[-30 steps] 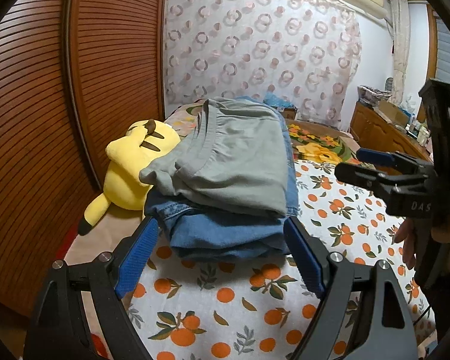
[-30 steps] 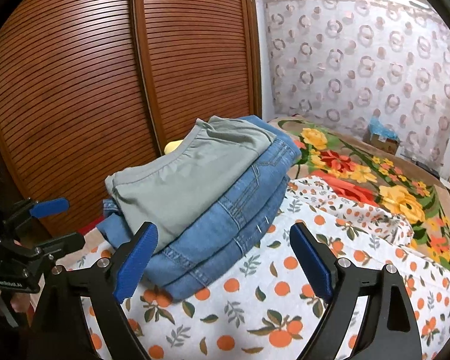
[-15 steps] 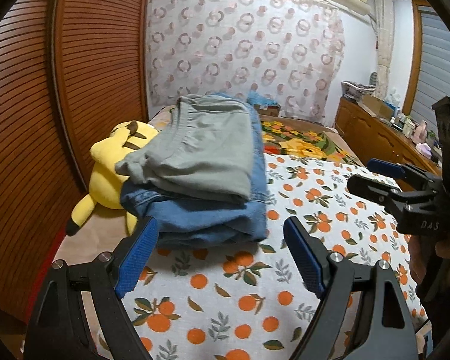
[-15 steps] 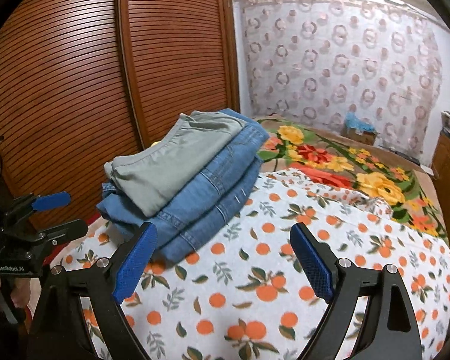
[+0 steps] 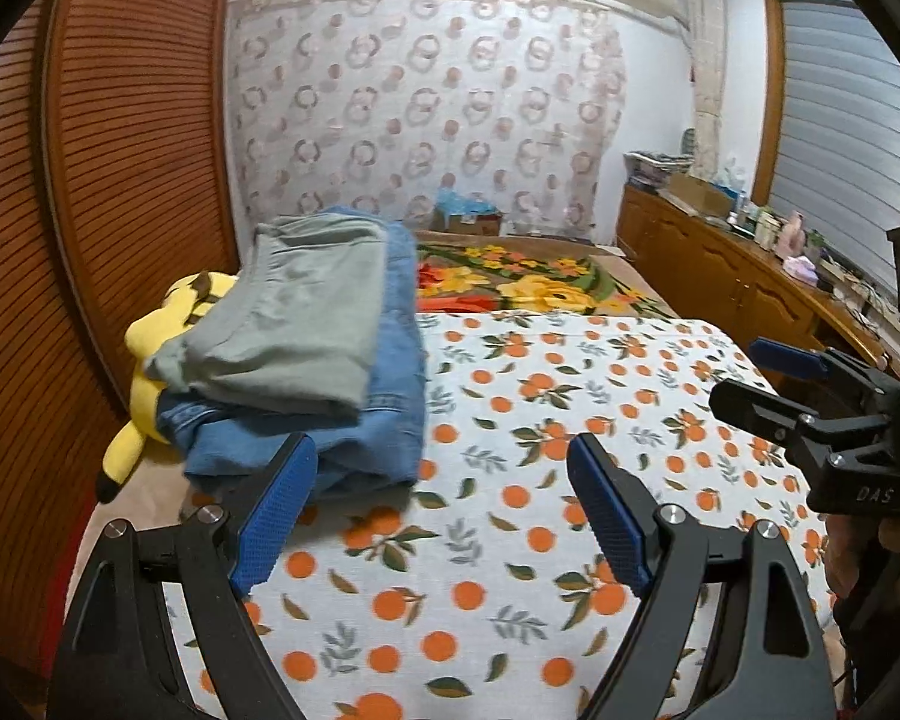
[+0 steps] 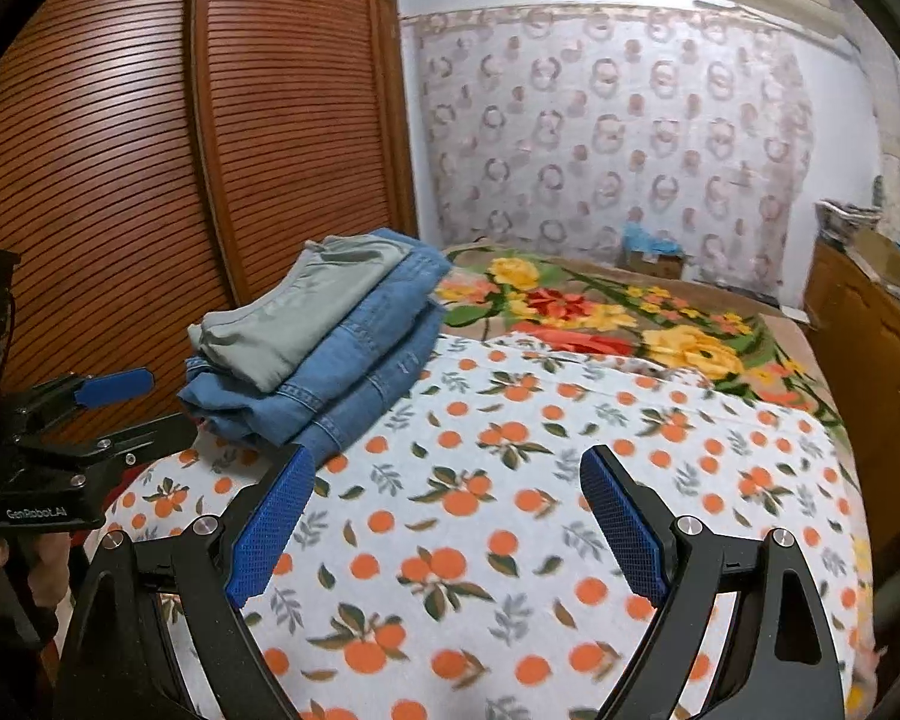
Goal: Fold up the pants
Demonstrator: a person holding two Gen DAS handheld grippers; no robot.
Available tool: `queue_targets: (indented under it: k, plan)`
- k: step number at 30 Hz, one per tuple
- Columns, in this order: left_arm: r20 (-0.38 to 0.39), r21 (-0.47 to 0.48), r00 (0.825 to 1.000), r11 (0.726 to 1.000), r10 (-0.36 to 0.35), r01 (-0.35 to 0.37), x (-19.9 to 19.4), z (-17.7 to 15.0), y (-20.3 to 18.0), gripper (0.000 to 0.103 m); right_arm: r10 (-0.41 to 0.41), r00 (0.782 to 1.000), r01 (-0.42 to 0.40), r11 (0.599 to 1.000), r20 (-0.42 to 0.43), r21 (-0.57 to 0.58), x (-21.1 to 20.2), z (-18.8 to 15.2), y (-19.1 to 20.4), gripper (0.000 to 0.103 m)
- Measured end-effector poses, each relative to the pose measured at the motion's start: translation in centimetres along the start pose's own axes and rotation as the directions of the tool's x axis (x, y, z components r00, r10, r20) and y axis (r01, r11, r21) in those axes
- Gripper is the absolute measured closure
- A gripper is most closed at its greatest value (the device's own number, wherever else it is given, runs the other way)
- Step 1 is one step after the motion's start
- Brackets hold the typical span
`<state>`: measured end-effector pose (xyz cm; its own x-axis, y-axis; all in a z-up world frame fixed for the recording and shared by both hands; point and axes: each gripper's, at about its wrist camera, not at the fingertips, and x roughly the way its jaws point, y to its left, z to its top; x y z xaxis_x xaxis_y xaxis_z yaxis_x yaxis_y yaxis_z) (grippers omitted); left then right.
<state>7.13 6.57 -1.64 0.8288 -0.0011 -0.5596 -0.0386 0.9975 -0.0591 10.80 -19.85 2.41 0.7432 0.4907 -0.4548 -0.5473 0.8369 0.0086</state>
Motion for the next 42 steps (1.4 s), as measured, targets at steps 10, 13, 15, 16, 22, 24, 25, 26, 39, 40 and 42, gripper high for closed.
queue_targets:
  k: [10,13,15,16,22,24,25,26,39,40,42]
  plan:
    - [0.001,0.037,0.998,0.998,-0.058,0.058,-1.2,-0.5,-3.7,0.017,-0.082,0.996,0.081,0.995,0.017,0.054,-5.4,-2.1,-1.4,0.012]
    - [0.001,0.046,0.998,0.997,-0.059,0.059,-1.3,-0.5,-4.6,0.017,-0.096,0.995,0.094,0.993,0.019,0.073,-6.7,-2.8,-1.8,0.012]
    - [0.001,0.048,0.998,0.997,-0.067,0.067,-1.5,-0.5,-5.1,0.017,-0.118,0.993,0.116,0.99,0.02,0.083,-7.6,-3.1,-2.2,0.012]
    - [0.002,0.051,0.998,0.996,-0.068,0.068,-1.5,-0.4,-5.3,0.017,-0.124,0.992,0.122,0.989,0.023,0.086,-7.9,-3.2,-2.3,0.012]
    - [0.026,0.078,0.997,0.994,-0.072,0.07,-2.5,0.2,-6.7,0.017,-0.163,0.985,0.157,0.981,0.047,0.113,-10.1,-3.4,-3.3,0.012]
    - [0.036,0.081,0.997,0.994,-0.074,0.071,-3.0,0.5,-7.0,0.017,-0.178,0.983,0.171,0.979,0.054,0.115,-10.7,-3.4,-3.4,0.012]
    - [0.04,0.081,0.996,0.994,-0.076,0.073,-3.2,0.6,-7.1,0.017,-0.184,0.981,0.176,0.977,0.059,0.117,-11.2,-3.4,-3.4,0.012]
    - [0.043,0.082,0.996,0.994,-0.078,0.074,-3.4,0.7,-7.2,0.017,-0.189,0.98,0.18,0.976,0.064,0.119,-11.5,-3.4,-3.4,0.012]
    - [0.091,0.096,0.991,0.992,-0.093,0.084,-5.6,1.8,-8.1,0.017,-0.232,0.968,0.218,0.967,0.099,0.13,-13.9,-3.2,-3.1,0.012]
    - [0.097,0.096,0.991,0.992,-0.094,0.085,-5.8,2.0,-8.1,0.017,-0.234,0.967,0.219,0.967,0.104,0.133,-14.1,-3.1,-3.1,0.012]
    - [0.106,0.098,0.99,0.991,-0.098,0.087,-6.3,2.3,-8.1,0.017,-0.239,0.964,0.223,0.965,0.114,0.136,-14.4,-3.0,-3.1,0.012]
